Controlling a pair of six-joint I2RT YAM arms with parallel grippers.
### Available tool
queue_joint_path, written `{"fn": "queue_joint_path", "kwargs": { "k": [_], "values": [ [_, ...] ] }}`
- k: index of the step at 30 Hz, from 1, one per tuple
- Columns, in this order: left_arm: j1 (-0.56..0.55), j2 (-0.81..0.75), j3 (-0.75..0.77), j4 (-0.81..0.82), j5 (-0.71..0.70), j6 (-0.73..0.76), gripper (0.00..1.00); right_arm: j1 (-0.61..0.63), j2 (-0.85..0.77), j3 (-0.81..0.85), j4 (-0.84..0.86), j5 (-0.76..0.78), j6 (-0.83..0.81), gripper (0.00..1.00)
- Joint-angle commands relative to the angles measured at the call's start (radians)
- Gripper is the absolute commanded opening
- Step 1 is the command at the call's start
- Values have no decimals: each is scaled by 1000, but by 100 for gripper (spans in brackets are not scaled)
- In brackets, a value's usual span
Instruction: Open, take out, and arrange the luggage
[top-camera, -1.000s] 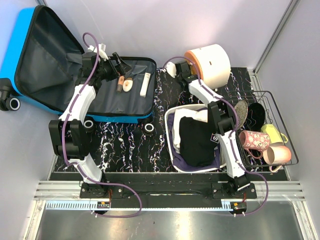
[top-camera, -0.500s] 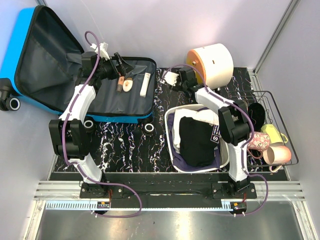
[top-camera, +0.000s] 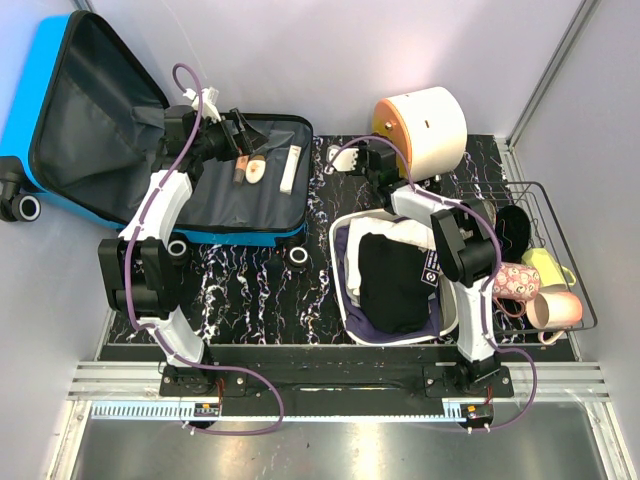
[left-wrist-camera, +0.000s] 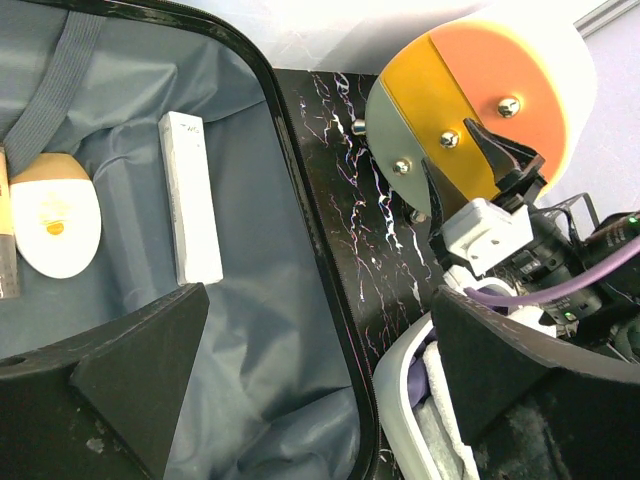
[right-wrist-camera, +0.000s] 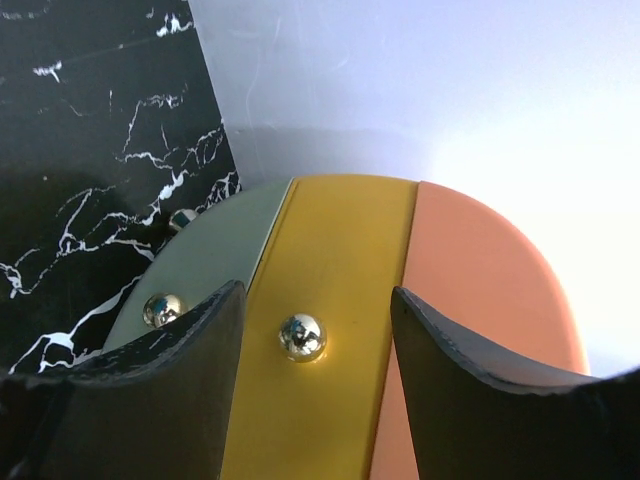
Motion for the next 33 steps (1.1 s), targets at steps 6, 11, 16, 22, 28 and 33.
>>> {"fn": "queue_joint_path", "kwargs": {
  "k": [6,11,16,22,28,33],
  "values": [
    [6,-27,25,36,29,19,99,-39,101,-2,178,26,-135,65],
    [6,-12,40,24,39,18,99,-61,176,0,322,47,-204,56],
    [6,10,73,0,41,22,99,-73,201,20,375,54,-218,46],
    [29,19,80,-5,47,24,99,-88,196,-3,409,43,-225,25],
    [29,19,76,-11,44,24,99,-90,181,-58,519,-3,-219,13],
    [29,19,74,-14,38,24,99,-88,159,-143,649,-74,-207,8]
  ]
}}
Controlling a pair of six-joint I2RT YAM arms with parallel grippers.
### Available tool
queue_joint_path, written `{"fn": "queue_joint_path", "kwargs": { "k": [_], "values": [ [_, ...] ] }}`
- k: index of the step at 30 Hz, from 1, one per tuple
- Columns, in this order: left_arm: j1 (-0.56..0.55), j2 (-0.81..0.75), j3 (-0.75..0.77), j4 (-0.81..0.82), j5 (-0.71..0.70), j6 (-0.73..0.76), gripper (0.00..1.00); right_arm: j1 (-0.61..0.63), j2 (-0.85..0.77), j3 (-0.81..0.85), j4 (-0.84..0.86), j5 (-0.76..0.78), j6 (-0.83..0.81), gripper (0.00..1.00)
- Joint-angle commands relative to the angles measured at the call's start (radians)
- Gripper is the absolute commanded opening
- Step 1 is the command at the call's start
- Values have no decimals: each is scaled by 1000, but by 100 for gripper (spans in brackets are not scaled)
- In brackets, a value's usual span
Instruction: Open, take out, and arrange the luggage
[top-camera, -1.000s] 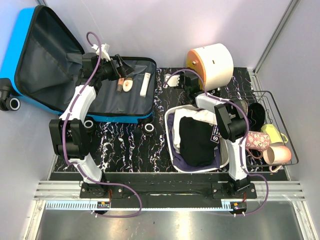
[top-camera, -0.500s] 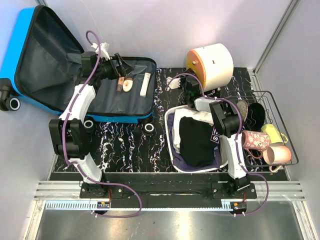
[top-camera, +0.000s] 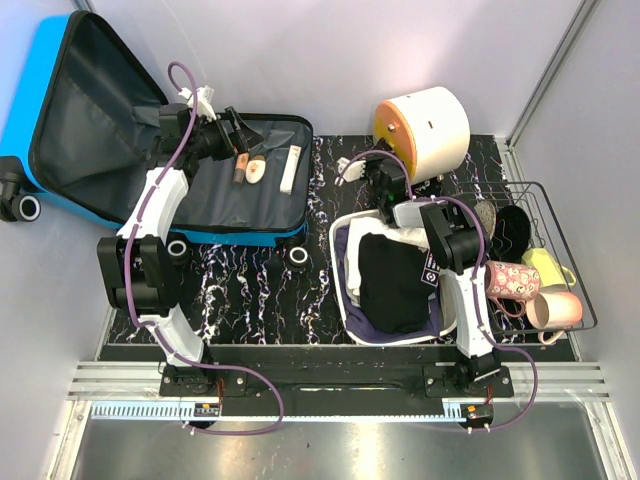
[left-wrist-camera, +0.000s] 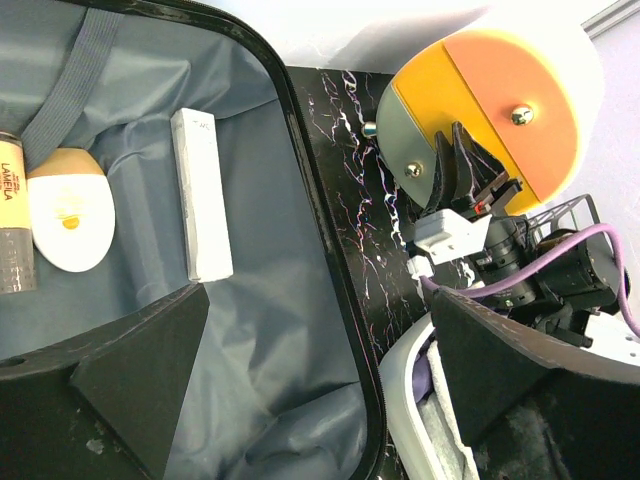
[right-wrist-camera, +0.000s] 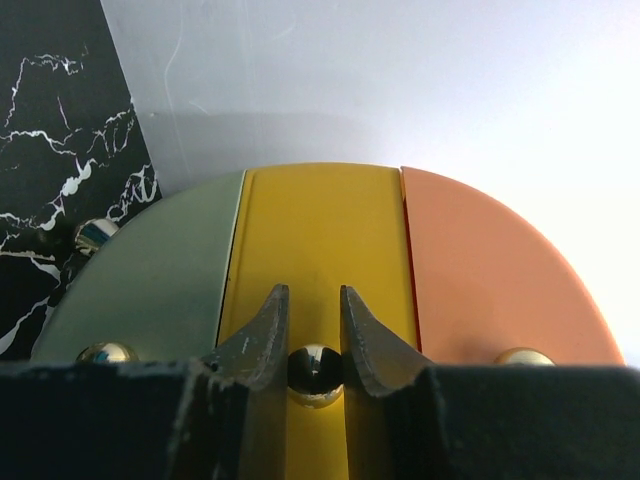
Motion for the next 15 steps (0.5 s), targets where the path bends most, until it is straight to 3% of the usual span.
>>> {"fn": "queue_joint_path", "kwargs": {
  "k": [1,15],
  "values": [
    [1,2,38,28,14,13,99,-22,-24,-75,165,-50,12,6],
    [1,-1,21,44,6,-12,99,56,2,-67,171,-129,38,4]
  ]
}}
